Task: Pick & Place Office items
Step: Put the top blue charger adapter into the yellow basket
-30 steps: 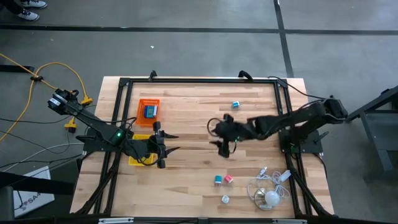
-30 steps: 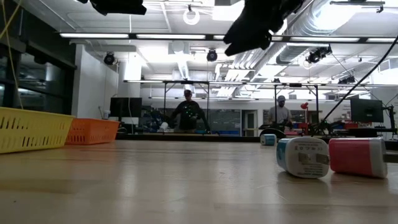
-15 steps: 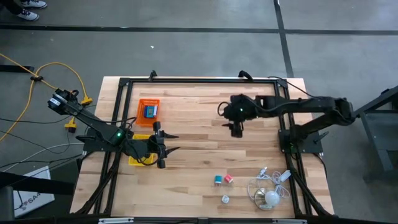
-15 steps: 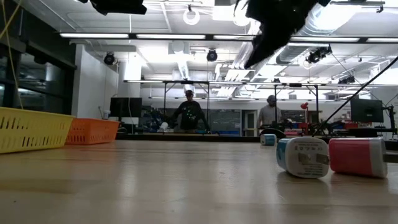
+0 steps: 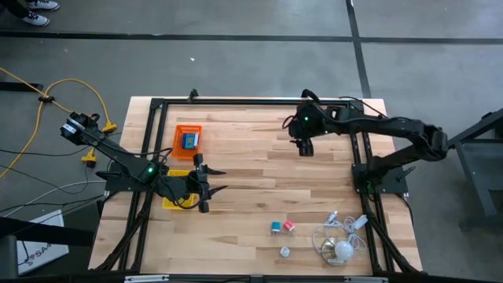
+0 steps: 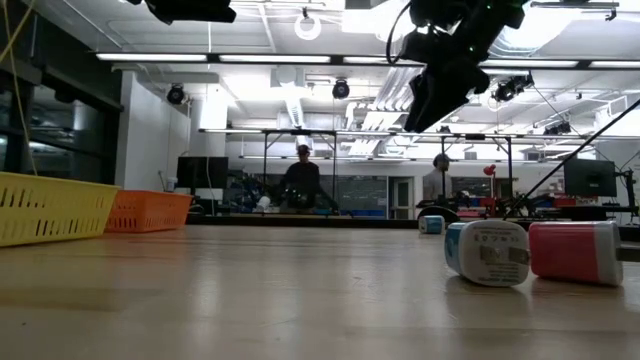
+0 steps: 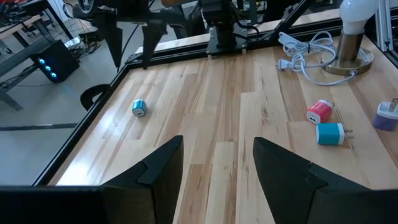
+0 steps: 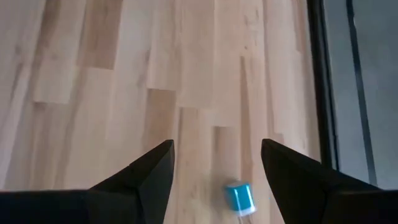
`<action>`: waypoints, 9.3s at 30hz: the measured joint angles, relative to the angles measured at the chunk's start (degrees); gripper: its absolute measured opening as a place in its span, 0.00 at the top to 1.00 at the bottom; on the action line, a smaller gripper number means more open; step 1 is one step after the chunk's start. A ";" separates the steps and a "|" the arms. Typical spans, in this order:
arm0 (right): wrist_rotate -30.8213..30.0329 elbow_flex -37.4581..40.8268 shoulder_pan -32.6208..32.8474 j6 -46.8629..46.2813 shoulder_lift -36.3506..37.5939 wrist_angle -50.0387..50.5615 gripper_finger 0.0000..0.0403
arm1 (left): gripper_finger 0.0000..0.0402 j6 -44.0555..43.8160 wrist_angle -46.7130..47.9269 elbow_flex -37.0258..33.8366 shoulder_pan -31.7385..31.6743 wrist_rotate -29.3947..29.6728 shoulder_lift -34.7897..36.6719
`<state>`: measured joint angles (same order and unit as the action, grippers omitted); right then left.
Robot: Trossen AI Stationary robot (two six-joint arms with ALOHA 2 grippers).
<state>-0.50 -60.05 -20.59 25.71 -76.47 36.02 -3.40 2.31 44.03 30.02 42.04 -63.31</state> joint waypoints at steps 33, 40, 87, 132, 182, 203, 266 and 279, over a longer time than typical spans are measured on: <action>2.48 0.04 -7.29 10.57 -10.80 -0.27 0.43 | 0.54 0.00 0.02 0.00 0.00 0.01 0.00; 7.90 0.04 -12.73 10.04 -11.01 -1.19 0.43 | 0.54 -0.02 0.00 0.00 0.00 0.02 0.00; -0.63 -2.95 -12.90 15.48 -18.78 4.50 0.43 | 0.54 0.00 0.00 0.04 0.00 0.00 0.00; -1.09 -2.89 -16.50 14.63 -25.22 3.61 0.43 | 0.54 0.00 0.02 0.04 0.00 0.02 0.00; -2.27 -0.50 -15.16 14.55 -25.31 2.22 0.56 | 0.54 -0.01 0.01 0.04 -0.01 0.02 0.00; -1.17 -0.52 -15.16 12.68 -25.31 0.55 0.57 | 0.54 -0.02 0.00 0.04 -0.02 0.01 0.00; -2.39 -3.27 -9.81 7.20 -21.81 4.97 0.73 | 0.54 -0.01 0.02 0.02 0.00 0.00 0.00; -2.21 -16.74 6.78 -3.31 -21.27 11.95 0.73 | 0.54 -0.01 0.02 0.02 -0.01 0.00 -0.01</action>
<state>-2.70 -76.79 -13.81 22.40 -97.73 47.98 -3.41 2.33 44.05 30.01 42.04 -63.32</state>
